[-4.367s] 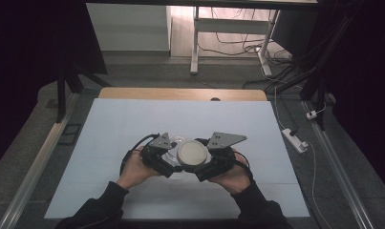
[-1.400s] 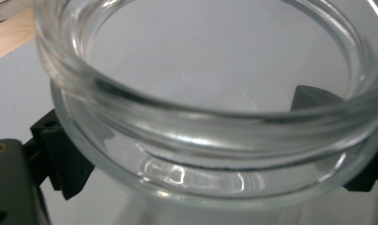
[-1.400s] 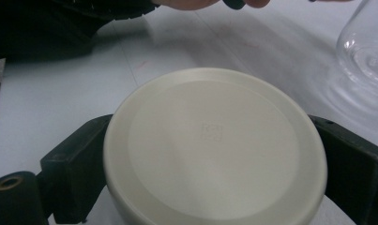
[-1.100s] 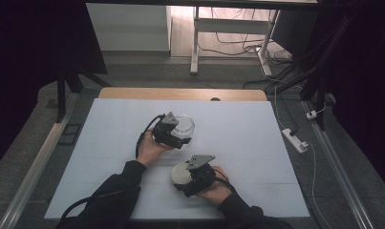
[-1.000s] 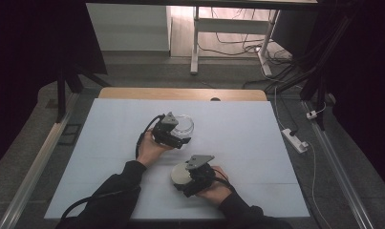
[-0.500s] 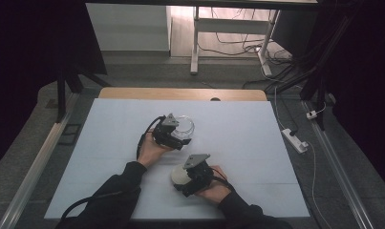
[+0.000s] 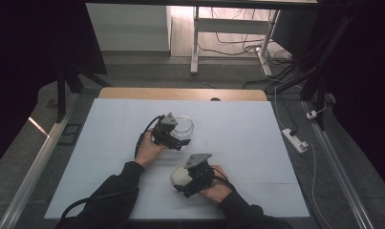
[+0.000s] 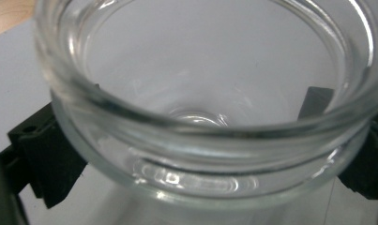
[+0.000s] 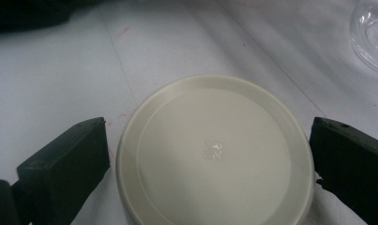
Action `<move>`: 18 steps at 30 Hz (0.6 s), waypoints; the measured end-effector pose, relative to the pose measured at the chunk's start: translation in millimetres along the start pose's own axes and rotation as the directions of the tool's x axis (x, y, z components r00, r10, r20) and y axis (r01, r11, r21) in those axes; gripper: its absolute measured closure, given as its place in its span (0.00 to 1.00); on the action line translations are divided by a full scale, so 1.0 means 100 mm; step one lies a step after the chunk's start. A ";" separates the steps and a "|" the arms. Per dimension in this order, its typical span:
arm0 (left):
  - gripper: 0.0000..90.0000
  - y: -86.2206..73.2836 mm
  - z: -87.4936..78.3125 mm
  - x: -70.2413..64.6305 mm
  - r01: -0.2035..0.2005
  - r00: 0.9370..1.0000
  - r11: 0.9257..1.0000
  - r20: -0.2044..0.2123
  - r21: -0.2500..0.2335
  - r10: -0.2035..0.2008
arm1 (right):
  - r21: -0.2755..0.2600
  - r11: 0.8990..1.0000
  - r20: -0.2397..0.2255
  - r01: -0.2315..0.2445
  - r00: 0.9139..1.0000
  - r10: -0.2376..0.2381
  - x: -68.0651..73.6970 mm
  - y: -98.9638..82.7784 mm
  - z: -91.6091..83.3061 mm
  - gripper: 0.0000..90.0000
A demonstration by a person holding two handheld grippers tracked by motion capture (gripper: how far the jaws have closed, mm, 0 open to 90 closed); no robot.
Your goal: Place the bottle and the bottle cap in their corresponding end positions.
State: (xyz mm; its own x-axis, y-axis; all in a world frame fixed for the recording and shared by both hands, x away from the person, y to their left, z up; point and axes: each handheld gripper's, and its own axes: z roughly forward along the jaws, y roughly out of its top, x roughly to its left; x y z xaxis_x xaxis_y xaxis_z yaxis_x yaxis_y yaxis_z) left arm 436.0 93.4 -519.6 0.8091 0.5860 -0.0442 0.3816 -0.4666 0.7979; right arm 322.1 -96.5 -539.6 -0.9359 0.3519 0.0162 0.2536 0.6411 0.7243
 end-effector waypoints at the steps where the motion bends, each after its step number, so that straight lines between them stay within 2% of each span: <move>1: 0.00 -0.01 -0.01 0.01 0.005 1.000 1.000 0.007 0.005 -0.005 | -0.009 1.000 -0.010 -0.008 1.000 0.008 0.00 0.00 -0.01 0.00; 9: 0.00 -0.05 -0.06 0.02 0.018 0.999 1.000 0.027 0.016 -0.019 | -0.042 0.999 -0.010 -0.031 0.999 0.031 -0.02 0.02 -0.07 0.00; 14: 0.00 -0.07 -0.13 0.03 0.041 0.999 0.999 0.030 0.014 -0.041 | -0.056 0.998 -0.008 -0.037 0.999 0.037 -0.03 0.02 -0.11 0.00; 18: 0.00 -0.10 -0.17 0.02 0.041 0.999 0.999 0.028 0.021 -0.042 | -0.063 0.997 -0.010 -0.047 0.999 0.046 -0.04 0.02 -0.14 0.00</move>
State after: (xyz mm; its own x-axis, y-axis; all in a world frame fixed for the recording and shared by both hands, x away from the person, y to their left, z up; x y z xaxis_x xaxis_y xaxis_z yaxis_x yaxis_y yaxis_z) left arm 425.9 110.5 -517.2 0.8046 0.5863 -0.0940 0.4238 -0.4561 0.7826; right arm 322.9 -105.5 -528.6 -0.9256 0.3742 0.0563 0.2809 0.5797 0.7649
